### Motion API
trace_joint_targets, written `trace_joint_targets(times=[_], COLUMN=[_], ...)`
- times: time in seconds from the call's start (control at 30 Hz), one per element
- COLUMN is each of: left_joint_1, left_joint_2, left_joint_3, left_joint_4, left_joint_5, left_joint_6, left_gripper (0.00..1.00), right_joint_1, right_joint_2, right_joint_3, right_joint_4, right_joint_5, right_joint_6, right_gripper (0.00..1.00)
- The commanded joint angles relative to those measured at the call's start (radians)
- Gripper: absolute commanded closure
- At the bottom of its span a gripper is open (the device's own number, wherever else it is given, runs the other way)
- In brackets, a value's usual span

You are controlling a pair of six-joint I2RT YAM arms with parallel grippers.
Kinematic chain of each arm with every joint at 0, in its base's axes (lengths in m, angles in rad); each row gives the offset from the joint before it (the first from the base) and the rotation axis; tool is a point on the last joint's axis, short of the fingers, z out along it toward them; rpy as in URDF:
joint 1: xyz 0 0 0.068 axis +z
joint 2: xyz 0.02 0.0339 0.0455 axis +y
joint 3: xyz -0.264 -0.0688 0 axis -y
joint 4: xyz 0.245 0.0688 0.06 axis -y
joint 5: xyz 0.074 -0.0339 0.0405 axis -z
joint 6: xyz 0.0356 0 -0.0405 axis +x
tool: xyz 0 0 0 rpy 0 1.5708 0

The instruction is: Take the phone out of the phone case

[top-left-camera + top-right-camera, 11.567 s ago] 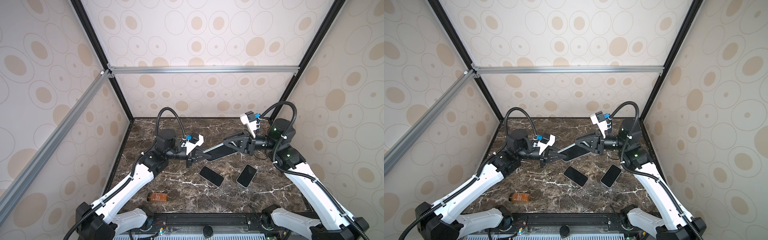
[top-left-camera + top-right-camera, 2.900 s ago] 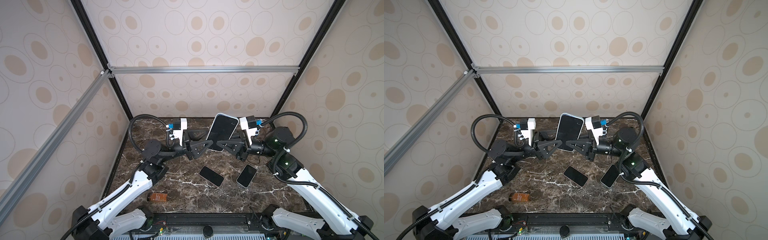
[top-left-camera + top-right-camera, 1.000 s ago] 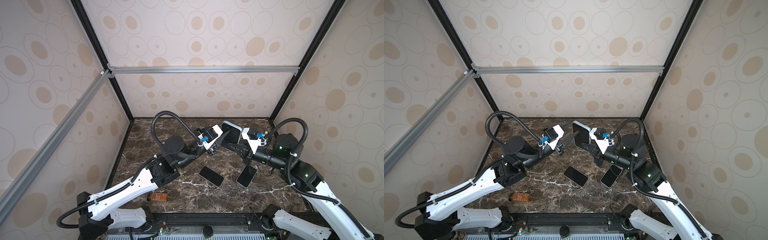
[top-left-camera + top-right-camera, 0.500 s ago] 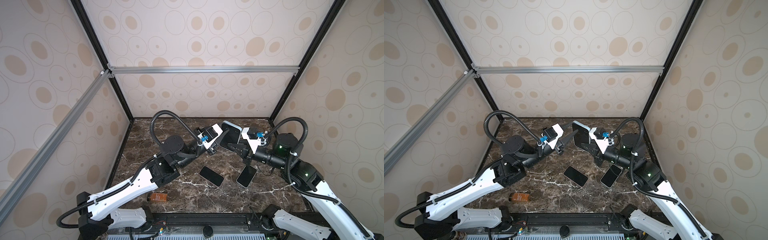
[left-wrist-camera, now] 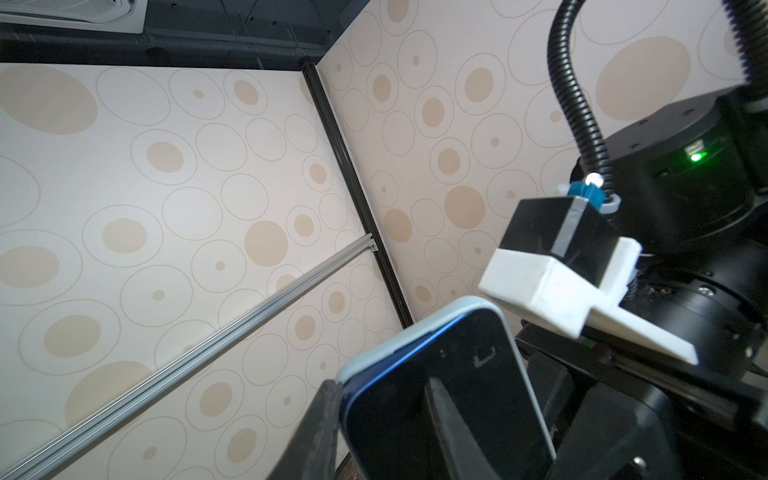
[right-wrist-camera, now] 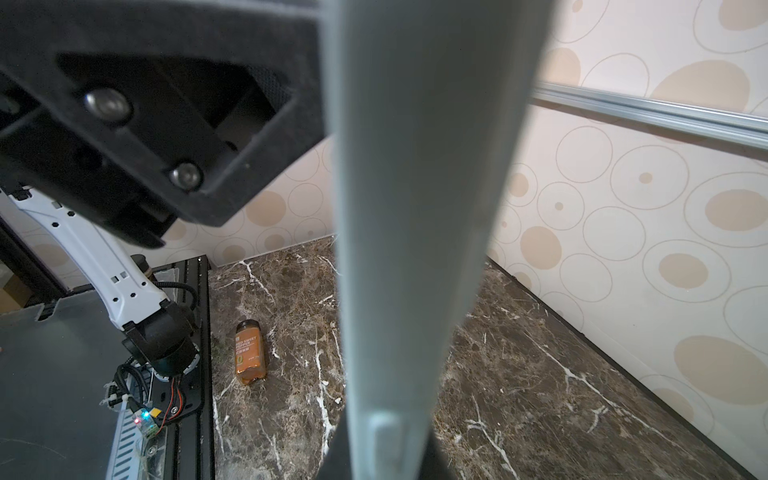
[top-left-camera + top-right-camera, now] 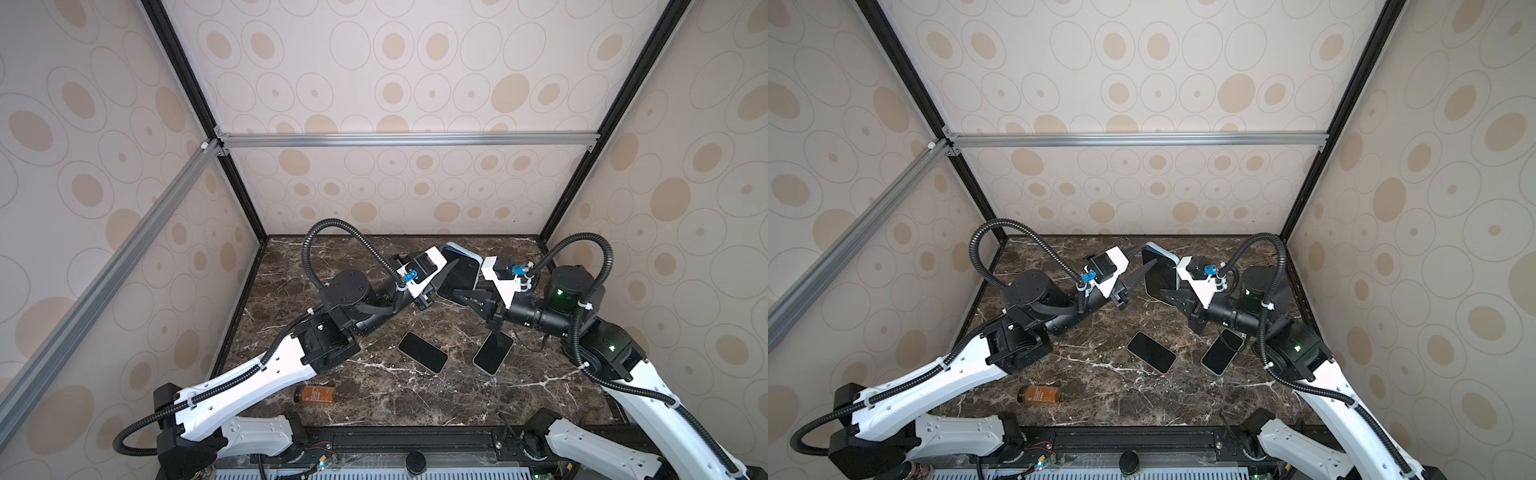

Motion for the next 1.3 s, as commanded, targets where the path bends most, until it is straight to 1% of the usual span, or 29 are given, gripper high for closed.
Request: trace_joint_targets(times=[0.0, 0.13, 0.27, 0.43, 0.67, 0.97, 1.1, 1.2, 1.27], left_joint_1=[-0.010, -0.009, -0.007, -0.001, 0.019, 0.055, 0.090, 0.126, 0.150], left_joint_2=[0.031, 0.030, 0.028, 0.040, 0.043, 0.044, 0.026, 0.013, 0.010], left_joint_3=[0.035, 0.027, 0.024, 0.038, 0.024, 0.027, 0.019, 0.015, 0.018], left_joint_4=[-0.040, -0.047, -0.053, -0.087, -0.127, -0.207, -0.239, -0.268, -0.294], left_joint_5=[0.005, 0.008, 0.020, 0.070, 0.140, 0.232, 0.304, 0.386, 0.449], left_joint_6=[0.007, 0.002, -0.001, -0.013, -0.041, -0.056, -0.070, -0.082, -0.085], left_gripper=[0.66, 0.66, 0.66, 0.66, 0.66, 0.66, 0.66, 0.66, 0.66], right_joint_1=[0.017, 0.017, 0.017, 0.016, 0.018, 0.017, 0.017, 0.017, 0.017], right_joint_2=[-0.005, -0.022, -0.036, -0.043, -0.061, -0.056, -0.056, -0.055, -0.048], right_joint_3=[0.049, 0.031, 0.016, 0.010, 0.002, -0.007, -0.002, 0.006, 0.022], right_joint_4=[0.055, 0.079, 0.098, 0.097, 0.107, 0.115, 0.108, 0.104, 0.082], right_joint_5=[-0.128, -0.099, -0.109, -0.137, -0.142, -0.180, -0.176, -0.177, -0.198], right_joint_6=[-0.075, -0.074, -0.076, -0.098, -0.140, -0.197, -0.211, -0.212, -0.212], right_gripper=[1.00, 1.00, 1.00, 1.00, 1.00, 1.00, 1.00, 1.00, 1.00])
